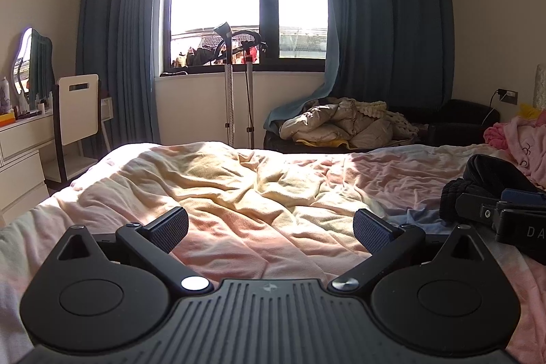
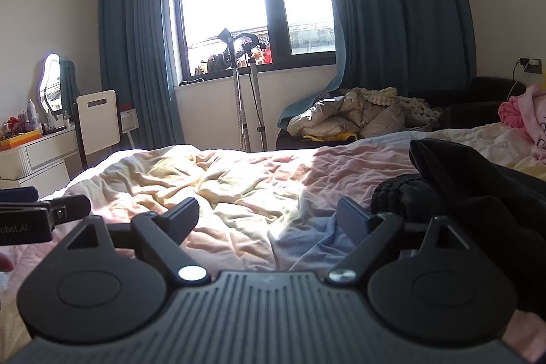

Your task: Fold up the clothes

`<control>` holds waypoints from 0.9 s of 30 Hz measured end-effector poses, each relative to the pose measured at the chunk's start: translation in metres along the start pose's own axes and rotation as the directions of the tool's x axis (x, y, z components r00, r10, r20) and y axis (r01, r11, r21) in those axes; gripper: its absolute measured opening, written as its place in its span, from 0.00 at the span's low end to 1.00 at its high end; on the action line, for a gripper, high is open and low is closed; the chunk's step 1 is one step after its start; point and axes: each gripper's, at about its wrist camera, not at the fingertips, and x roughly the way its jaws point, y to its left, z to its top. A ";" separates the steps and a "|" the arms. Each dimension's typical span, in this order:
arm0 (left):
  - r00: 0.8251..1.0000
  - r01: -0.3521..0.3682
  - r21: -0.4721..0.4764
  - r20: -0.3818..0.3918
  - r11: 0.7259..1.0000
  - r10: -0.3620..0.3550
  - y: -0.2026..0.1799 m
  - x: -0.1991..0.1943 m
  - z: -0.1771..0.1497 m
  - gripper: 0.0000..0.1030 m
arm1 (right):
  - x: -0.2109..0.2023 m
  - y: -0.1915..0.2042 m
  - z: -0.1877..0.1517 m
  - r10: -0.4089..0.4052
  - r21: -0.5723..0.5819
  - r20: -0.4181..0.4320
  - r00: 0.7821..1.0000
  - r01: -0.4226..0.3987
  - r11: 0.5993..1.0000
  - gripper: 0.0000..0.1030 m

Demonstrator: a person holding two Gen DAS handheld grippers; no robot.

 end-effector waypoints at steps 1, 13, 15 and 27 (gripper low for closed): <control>1.000 -0.006 0.003 0.004 1.000 0.006 0.000 0.000 0.000 1.00 | 0.000 0.000 0.000 0.000 0.002 0.001 1.000 0.000 1.000 0.89; 0.999 -0.034 -0.001 0.021 0.999 0.034 0.001 -0.001 0.000 1.00 | 0.001 -0.001 -0.001 -0.005 0.002 0.013 1.000 0.005 1.000 1.00; 0.999 -0.037 0.007 0.018 0.999 0.037 0.000 -0.001 0.000 1.00 | 0.000 -0.001 -0.001 -0.006 0.004 0.013 1.000 0.006 1.000 1.00; 0.999 -0.038 0.043 0.003 0.998 0.038 -0.004 0.001 -0.001 1.00 | -0.002 -0.001 -0.001 -0.013 0.010 0.019 1.000 0.013 1.000 1.00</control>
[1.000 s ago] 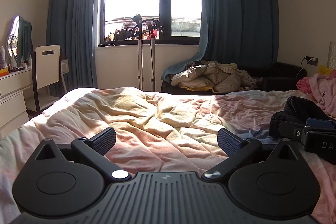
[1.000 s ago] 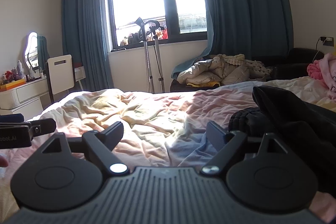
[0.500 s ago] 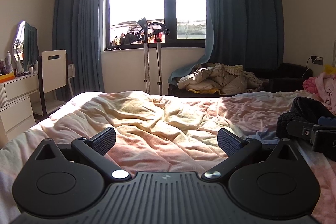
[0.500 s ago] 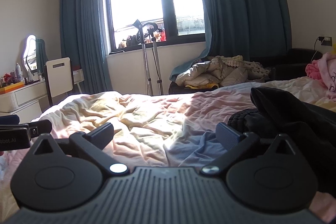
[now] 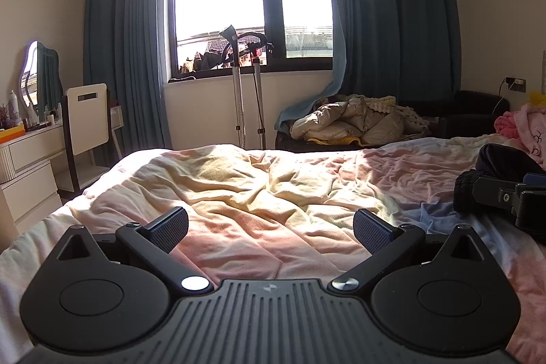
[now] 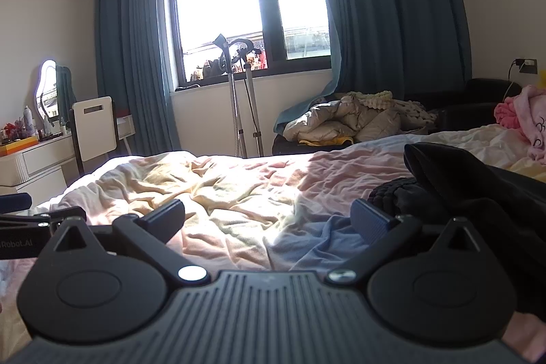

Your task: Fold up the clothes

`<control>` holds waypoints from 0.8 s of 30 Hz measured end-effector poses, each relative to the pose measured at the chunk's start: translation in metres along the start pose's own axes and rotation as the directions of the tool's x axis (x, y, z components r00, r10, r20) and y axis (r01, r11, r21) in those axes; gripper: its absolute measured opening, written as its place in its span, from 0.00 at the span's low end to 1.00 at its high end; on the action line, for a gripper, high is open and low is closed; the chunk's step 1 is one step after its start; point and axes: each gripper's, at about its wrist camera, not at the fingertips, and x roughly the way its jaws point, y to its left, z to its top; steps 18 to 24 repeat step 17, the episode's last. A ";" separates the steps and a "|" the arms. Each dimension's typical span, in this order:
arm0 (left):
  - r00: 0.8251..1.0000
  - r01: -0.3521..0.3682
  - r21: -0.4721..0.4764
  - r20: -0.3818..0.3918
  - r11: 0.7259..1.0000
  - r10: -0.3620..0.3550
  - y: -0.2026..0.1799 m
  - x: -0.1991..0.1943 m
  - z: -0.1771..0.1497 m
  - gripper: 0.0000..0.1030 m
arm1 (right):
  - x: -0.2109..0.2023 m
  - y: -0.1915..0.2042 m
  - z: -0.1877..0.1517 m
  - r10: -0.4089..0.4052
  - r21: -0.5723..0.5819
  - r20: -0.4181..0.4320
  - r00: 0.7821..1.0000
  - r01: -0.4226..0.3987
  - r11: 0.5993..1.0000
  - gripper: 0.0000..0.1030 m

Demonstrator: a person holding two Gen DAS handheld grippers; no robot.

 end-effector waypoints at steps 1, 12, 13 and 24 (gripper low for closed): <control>1.000 0.000 0.000 0.002 1.000 0.000 0.000 0.000 0.000 1.00 | 0.000 0.000 0.000 -0.001 -0.001 0.000 1.000 0.001 1.000 1.00; 1.000 -0.011 -0.010 0.003 1.000 0.011 0.002 -0.001 0.000 1.00 | 0.001 0.001 0.000 0.001 -0.007 -0.006 1.000 -0.001 1.000 1.00; 1.000 -0.010 -0.011 0.003 1.000 0.010 0.002 -0.001 0.000 1.00 | 0.001 0.001 0.000 0.001 -0.007 -0.006 1.000 -0.001 1.000 1.00; 1.000 -0.003 -0.002 0.009 1.000 0.003 0.001 -0.002 0.000 1.00 | 0.002 0.001 0.000 0.002 -0.009 -0.008 1.000 -0.003 1.000 1.00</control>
